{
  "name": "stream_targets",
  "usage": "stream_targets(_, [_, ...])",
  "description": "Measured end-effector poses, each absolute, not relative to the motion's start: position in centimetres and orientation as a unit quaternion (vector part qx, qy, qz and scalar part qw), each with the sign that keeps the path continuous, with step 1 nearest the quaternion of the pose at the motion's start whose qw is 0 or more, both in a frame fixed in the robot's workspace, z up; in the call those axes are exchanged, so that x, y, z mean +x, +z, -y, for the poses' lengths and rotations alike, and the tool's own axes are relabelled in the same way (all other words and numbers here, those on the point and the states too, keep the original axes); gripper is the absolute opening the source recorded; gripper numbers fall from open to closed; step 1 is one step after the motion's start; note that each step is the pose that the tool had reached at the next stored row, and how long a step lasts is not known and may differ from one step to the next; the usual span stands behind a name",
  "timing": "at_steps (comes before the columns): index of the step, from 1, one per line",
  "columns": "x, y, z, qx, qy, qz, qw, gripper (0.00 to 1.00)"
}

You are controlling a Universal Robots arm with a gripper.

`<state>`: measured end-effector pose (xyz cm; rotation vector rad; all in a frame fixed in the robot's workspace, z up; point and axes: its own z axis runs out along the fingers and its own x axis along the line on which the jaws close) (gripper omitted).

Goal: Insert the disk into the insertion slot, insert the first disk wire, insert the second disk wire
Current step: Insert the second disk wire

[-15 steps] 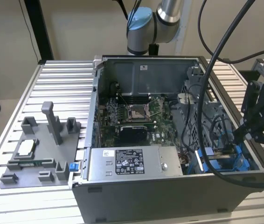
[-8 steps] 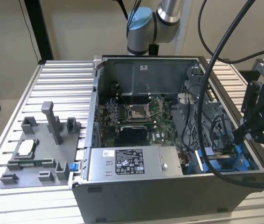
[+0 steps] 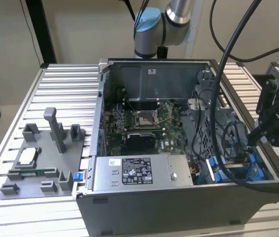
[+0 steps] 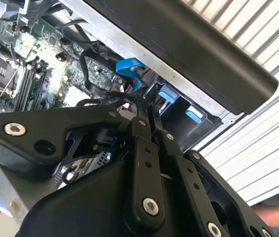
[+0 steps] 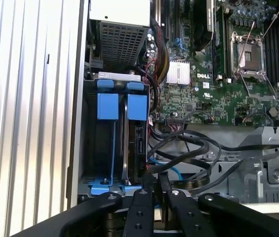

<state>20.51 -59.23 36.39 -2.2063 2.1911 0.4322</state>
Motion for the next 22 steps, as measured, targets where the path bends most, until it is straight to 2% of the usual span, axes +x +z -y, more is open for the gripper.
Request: stream_targets(22, [15.9, 37.3, 59.2, -0.702, 0.139, -0.698, 0.0, 0.0])
